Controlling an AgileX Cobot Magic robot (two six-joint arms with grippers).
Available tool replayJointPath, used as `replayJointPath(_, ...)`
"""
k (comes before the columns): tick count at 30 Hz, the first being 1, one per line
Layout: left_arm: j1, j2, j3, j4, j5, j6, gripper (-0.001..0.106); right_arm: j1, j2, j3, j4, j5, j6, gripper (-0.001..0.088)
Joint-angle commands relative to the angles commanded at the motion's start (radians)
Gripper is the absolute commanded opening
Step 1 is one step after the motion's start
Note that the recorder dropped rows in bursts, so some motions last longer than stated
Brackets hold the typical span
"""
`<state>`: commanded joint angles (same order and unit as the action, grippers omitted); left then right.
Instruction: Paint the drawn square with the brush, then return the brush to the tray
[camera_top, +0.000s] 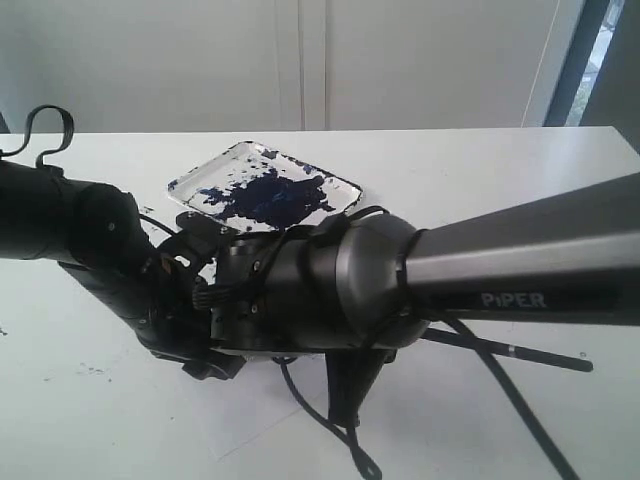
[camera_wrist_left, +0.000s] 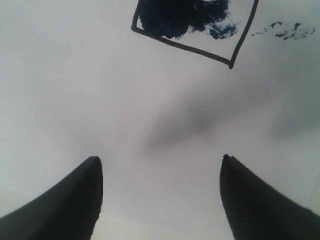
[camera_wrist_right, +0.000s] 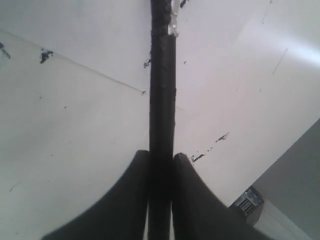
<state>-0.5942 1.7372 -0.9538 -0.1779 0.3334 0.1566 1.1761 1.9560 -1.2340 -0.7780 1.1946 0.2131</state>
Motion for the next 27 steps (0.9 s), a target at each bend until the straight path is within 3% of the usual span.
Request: replayJointPath(27,0.000,0.056,0.000,0.000,0.025,0.004,0.069,0.000,0.018,-0.012,-0.143,-0.009,0.134,0.0000)
